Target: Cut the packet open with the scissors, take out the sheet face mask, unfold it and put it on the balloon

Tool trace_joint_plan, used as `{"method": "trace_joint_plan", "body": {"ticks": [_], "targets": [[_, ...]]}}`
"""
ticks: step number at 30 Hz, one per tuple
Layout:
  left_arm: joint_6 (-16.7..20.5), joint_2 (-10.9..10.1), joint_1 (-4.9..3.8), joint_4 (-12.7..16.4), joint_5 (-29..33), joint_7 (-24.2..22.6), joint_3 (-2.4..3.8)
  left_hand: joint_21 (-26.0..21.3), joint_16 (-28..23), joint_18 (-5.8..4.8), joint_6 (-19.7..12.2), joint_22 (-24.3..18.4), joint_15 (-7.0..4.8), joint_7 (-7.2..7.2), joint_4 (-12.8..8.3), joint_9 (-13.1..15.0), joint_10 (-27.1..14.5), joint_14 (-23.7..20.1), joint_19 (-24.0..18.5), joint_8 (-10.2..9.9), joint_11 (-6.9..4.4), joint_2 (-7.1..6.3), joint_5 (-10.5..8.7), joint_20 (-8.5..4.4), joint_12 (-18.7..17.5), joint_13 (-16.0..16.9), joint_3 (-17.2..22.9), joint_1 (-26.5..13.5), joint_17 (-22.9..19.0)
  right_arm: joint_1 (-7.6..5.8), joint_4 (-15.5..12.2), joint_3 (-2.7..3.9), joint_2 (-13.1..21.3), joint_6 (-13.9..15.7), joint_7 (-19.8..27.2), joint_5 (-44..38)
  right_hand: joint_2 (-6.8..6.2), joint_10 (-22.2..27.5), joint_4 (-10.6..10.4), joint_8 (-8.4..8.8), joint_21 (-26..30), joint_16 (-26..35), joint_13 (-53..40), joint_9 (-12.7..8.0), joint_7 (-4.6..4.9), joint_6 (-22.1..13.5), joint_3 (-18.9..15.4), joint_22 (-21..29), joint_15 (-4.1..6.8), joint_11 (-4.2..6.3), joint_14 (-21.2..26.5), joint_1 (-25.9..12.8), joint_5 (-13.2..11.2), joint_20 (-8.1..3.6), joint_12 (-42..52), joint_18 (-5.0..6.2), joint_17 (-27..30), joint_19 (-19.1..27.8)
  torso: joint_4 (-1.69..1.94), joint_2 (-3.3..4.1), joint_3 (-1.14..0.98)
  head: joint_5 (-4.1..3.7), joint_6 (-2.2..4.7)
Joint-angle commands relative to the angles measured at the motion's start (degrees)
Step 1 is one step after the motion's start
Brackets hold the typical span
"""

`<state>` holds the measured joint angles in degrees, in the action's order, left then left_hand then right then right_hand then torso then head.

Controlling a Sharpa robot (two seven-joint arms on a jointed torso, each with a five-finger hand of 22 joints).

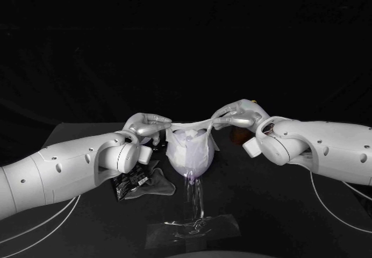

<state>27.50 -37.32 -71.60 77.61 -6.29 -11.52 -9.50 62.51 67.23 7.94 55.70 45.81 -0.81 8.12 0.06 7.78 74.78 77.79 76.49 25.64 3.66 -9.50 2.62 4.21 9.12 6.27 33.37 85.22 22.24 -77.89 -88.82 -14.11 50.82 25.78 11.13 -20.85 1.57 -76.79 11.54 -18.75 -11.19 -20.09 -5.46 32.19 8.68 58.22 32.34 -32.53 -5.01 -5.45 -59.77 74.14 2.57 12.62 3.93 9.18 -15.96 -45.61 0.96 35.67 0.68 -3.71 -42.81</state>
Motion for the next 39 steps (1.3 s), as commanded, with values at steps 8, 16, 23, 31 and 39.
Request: {"method": "trace_joint_plan", "body": {"ticks": [8,16,23,31,39], "targets": [[3.5,0.8,-0.54,-0.2,2.6,-3.8,0.13,0.6,0.4,-0.54,0.8,0.4,-0.62,-0.12,-0.7,0.1,1.1,-0.1,0.1,0.3,-0.46,0.43,0.19,-0.56,0.3,0.2,0.2,0.3,0.0,-0.04,2.6,0.03,-1.0,1.4,-4.8,-2.5,-0.13,0.0,0.1,-0.31,-0.6,0.2,-0.1,0.1,-0.14,0.4,0.3,-0.3,0.20,0.34,-0.5,0.4,0.2,-0.17,0.0,1.16,-0.2,0.3,-0.05,0.08,0.00,-0.50,0.11],[3.2,1.4,-0.89,-0.5,2.8,-3.4,0.14,0.6,0.4,-0.56,0.8,0.4,-0.65,-0.14,-0.8,0.1,1.1,-0.1,0.0,0.3,-0.49,0.42,0.19,-0.57,0.4,0.2,0.2,0.3,0.0,-0.04,3.7,0.03,-2.2,0.3,-8.1,-3.6,-0.15,-0.1,0.1,-0.31,-0.6,0.2,-0.1,0.1,-0.14,0.5,0.3,-0.4,0.20,0.34,-0.5,0.3,0.2,-0.17,0.0,1.16,-0.2,0.3,-0.04,0.05,-0.04,-0.76,0.03],[3.4,1.9,-1.04,-1.0,2.7,-3.0,0.13,0.7,0.4,-0.55,0.9,0.5,-0.69,-0.17,-0.9,0.1,1.1,-0.1,0.0,0.2,-0.51,0.39,0.20,-0.60,0.4,0.3,0.3,0.2,-0.2,-0.04,4.4,0.03,-2.8,-1.6,-11.8,-5.3,-0.14,-0.1,0.1,-0.31,-0.6,0.2,-0.1,0.1,-0.15,0.5,0.3,-0.4,0.21,0.34,-0.5,0.3,0.2,-0.17,0.0,1.16,-0.2,0.3,0.00,0.03,0.00,-0.81,-0.09],[3.4,2.8,-1.20,-2.3,1.9,-1.8,0.13,0.8,0.4,-0.57,0.9,0.6,-0.71,-0.19,-1.0,0.1,1.2,-0.1,0.0,0.2,-0.52,0.36,0.20,-0.62,0.4,0.3,0.4,0.2,-0.1,-0.05,5.6,0.03,-3.5,-1.8,-14.5,-6.5,-0.15,-0.1,0.1,-0.31,-0.7,0.2,-0.1,0.1,-0.16,0.5,0.3,-0.5,0.21,0.35,-0.6,0.3,0.2,-0.18,0.0,1.16,-0.2,0.3,-0.01,0.08,-0.01,-0.82,-0.20],[3.5,3.3,-1.31,-3.3,-0.7,1.8,0.13,0.8,0.4,-0.56,0.9,0.6,-0.71,-0.17,-1.2,0.1,1.1,-0.1,0.0,0.1,-0.51,0.30,0.20,-0.65,0.4,0.3,0.5,0.2,-0.1,-0.05,6.6,0.03,-4.1,0.1,-14.3,-6.2,-0.13,-0.1,0.1,-0.31,-0.7,0.2,-0.1,0.1,-0.17,0.5,0.4,-0.5,0.23,0.36,-0.6,0.3,0.2,-0.19,0.0,1.16,-0.2,0.3,-0.01,0.02,-0.02,-0.92,-0.33]]}}
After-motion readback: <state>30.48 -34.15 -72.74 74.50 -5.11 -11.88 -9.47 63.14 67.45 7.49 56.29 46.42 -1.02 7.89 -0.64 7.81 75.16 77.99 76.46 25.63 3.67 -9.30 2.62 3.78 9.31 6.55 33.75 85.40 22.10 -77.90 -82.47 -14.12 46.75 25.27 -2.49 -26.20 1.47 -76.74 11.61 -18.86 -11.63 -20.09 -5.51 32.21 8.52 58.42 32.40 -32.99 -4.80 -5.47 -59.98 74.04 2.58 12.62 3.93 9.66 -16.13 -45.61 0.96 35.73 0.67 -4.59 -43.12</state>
